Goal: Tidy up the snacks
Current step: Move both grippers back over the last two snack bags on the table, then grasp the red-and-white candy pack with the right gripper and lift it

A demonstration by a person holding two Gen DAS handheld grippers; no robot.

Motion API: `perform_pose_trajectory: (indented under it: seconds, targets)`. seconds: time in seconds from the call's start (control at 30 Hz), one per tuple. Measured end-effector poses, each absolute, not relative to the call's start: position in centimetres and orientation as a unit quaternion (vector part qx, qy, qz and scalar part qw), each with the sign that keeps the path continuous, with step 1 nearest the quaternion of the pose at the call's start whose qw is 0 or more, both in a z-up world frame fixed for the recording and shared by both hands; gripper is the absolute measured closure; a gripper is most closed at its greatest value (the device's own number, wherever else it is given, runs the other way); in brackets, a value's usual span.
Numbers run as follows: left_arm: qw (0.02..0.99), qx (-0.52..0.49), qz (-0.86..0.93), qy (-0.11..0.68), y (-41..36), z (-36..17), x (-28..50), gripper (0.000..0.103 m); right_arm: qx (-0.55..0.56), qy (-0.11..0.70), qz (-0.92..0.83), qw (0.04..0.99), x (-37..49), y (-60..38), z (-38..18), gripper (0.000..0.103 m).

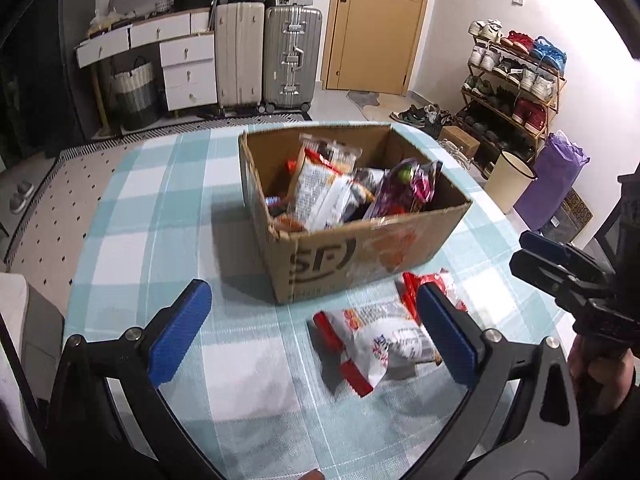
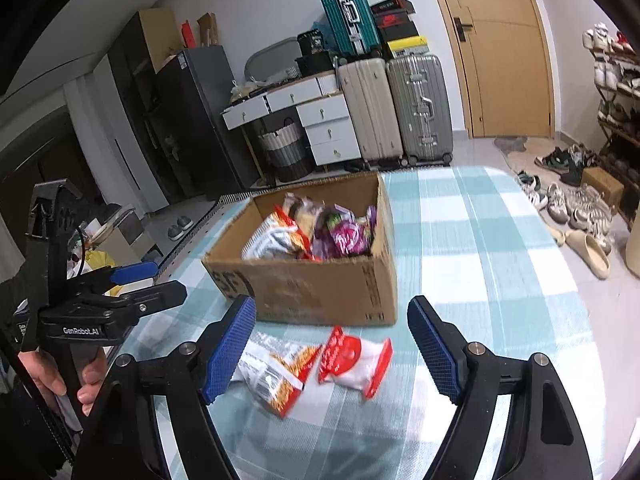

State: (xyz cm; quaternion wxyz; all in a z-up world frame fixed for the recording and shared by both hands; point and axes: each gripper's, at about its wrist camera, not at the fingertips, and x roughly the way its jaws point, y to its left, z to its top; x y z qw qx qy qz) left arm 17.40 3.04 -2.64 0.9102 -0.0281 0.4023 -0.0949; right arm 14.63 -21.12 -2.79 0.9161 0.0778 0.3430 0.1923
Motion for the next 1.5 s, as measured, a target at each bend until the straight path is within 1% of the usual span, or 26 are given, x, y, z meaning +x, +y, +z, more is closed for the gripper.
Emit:
perform_pose_trajectory:
  seconds: [0.23,0.53,0.93,1.13,1.17,1.2,1.23,1.27,1.3,1.5]
  targets:
    - [0.903,-0.037,-0.096,0.417,3.0,-5.3,17.5,0.001,0.091,0.37,0.187,0.905,15.4,-21.1,-6.2,0.023]
    - [0.899,-0.031,-0.092,0.427,2.9,-7.3,17.8,0.001,0.099,0.405,0.183,0.89,16.9,-20.6,-10.2,0.023]
    - [0.898,-0.019,-0.088,0.431,2.4,-8.2,18.1,0.001,0.08,0.435,0.173,0.88,18.9,-19.2,-12.7,0.023]
    - [0.897,-0.017,-0.089,0.432,2.2,-8.4,18.4,0.001,0.057,0.439,0.161,0.882,19.1,-18.4,-12.7,0.025]
    - [0.897,-0.016,-0.089,0.432,2.3,-8.5,18.3,0.001,0.047,0.44,0.157,0.883,19.1,-18.0,-12.7,0.027]
    - [0.897,-0.016,-0.089,0.433,2.3,-8.6,18.5,0.001,0.033,0.442,0.148,0.884,19.1,-17.6,-12.7,0.031]
    - [0.897,-0.017,-0.09,0.433,2.3,-8.7,18.4,0.001,0.025,0.443,0.146,0.884,19.2,-17.5,-12.7,0.036]
    - [0.896,-0.017,-0.09,0.434,2.4,-8.8,18.5,0.001,0.021,0.442,0.15,0.884,19.1,-17.3,-12.8,0.044]
    - [0.896,-0.017,-0.089,0.435,2.5,-8.8,18.5,0.001,0.018,0.442,0.153,0.884,19.1,-17.2,-12.8,0.047]
    - [0.895,-0.021,-0.085,0.437,3.1,-9.2,18.5,0.001,0.042,0.439,0.159,0.883,18.9,-18.1,-12.8,0.055]
